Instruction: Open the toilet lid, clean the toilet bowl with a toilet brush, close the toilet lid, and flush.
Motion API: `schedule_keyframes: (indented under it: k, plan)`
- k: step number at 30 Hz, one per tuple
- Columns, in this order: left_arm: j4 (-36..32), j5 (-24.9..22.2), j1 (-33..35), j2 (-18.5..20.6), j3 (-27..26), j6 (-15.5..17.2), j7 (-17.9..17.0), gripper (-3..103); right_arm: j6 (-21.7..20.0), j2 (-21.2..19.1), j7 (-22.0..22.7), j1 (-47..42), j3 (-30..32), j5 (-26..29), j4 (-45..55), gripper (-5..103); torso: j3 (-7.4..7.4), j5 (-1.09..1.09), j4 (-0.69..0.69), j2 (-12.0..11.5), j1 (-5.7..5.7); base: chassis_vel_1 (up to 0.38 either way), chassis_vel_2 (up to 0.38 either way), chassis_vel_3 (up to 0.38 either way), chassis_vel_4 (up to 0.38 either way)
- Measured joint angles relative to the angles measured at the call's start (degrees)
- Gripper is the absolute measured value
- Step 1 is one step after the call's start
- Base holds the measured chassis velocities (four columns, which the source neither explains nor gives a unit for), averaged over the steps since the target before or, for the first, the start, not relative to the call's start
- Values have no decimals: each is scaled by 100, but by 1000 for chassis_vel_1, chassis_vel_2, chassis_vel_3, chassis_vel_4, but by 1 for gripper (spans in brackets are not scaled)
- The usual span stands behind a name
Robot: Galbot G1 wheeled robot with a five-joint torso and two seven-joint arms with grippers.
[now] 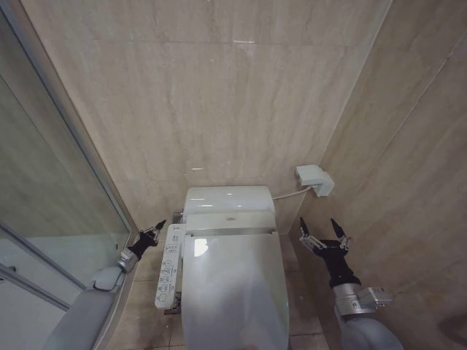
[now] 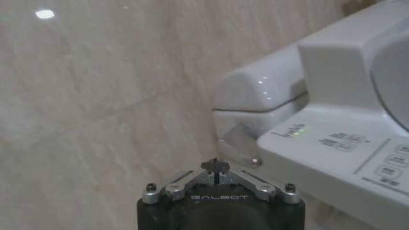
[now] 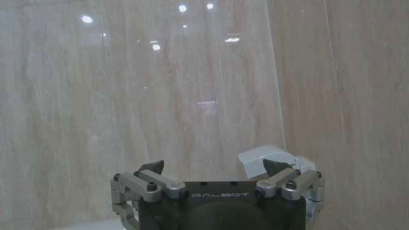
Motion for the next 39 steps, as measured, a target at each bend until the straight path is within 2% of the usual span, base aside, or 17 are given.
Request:
schedule_keyframes:
  k: [4,7,9,10,12,13,14,16,20,21,27,28,35,36,39]
  plan:
    - [-179,-94,81,7,-185,-4,-78,0,0,0,0,0,0,0,0,100,0,1,-1,0,0,0,0,0,0]
    - [-564,-299,220,5,-332,32,-285,0,0,0,0,0,0,0,0,100,0,1,-2,0,0,0,0,0,0]
    - [-950,-443,375,0,-422,150,-596,0,0,0,0,0,0,0,0,100,0,2,-2,0,0,0,0,0,0]
    - [-950,-443,375,0,-422,150,-596,0,0,0,0,0,0,0,0,100,0,2,-2,0,0,0,0,0,0]
    - [-1370,-626,558,-1,-491,338,-929,0,0,0,0,0,0,0,0,100,0,2,-1,0,0,0,0,0,0]
    - [-1370,-626,558,-1,-491,338,-929,0,0,0,0,0,0,0,0,100,0,2,-1,0,0,0,0,0,0]
    - [-1652,-727,686,-5,-536,467,-1168,-1,0,0,0,0,0,0,0,100,0,3,-1,0,0,0,0,0,0]
    - [-1993,-860,838,-27,-605,610,-1399,-1,0,0,0,1,0,0,0,100,0,2,-2,0,0,0,0,0,0]
    - [-2472,-1092,1048,-92,-744,714,-1570,-1,0,0,0,0,0,0,0,100,0,2,-2,0,0,0,0,0,0]
    - [-2616,-1153,1120,-113,-788,737,-1604,25,0,0,0,0,0,0,0,100,0,2,-2,0,0,0,0,0,0]
    - [-3345,-1296,1561,-250,-1085,937,-1731,25,0,0,0,1,0,0,0,100,0,2,-2,0,0,0,0,0,0]
    - [-3487,-1325,1666,-301,-1165,1010,-1775,53,0,0,0,-1,0,0,-1,100,0,2,-2,0,0,0,0,0,0]
    - [-4227,-1605,2369,-439,-1554,1433,-2019,53,0,0,0,0,0,0,0,100,0,2,-2,0,0,0,0,0,0]
    - [-4303,-1616,2456,-441,-1625,1448,-2022,80,0,0,0,0,0,0,0,100,0,1,-1,0,0,0,0,0,0]
    - [-4458,-1650,2674,-449,-1769,1457,-2029,80,0,0,0,0,0,0,0,100,0,2,0,0,0,0,0,0,0]
